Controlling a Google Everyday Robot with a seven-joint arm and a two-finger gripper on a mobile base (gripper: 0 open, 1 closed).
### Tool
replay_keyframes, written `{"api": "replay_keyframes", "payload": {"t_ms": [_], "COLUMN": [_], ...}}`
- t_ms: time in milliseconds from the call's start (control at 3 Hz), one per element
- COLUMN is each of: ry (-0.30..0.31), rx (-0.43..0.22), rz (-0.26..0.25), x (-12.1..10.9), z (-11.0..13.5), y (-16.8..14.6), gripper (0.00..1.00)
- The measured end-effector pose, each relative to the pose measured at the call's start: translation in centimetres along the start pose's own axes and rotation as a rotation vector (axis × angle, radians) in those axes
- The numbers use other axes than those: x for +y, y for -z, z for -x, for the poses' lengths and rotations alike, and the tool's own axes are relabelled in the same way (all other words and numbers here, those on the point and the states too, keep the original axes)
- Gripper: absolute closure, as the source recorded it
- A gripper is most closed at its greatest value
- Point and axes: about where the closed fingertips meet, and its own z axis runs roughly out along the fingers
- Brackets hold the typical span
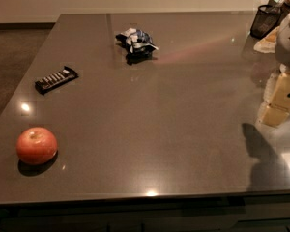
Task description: Move blue chip bag near apple
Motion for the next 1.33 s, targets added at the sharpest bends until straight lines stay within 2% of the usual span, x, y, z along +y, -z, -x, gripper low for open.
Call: {"api": "replay_keyframes", "payload": {"t_ms": [667, 1000, 1333], "ry": [-0.001, -0.035, -0.121], "rx": [0.011, 0.013, -0.003], "rz": [0.017, 0.019, -0.015], "x": [-1.0, -4.0, -9.1], "z": [1.0, 3.0, 5.5], "y": [-0.6, -2.8, -6.5], "gripper": [0.00, 0.00, 0.00]}}
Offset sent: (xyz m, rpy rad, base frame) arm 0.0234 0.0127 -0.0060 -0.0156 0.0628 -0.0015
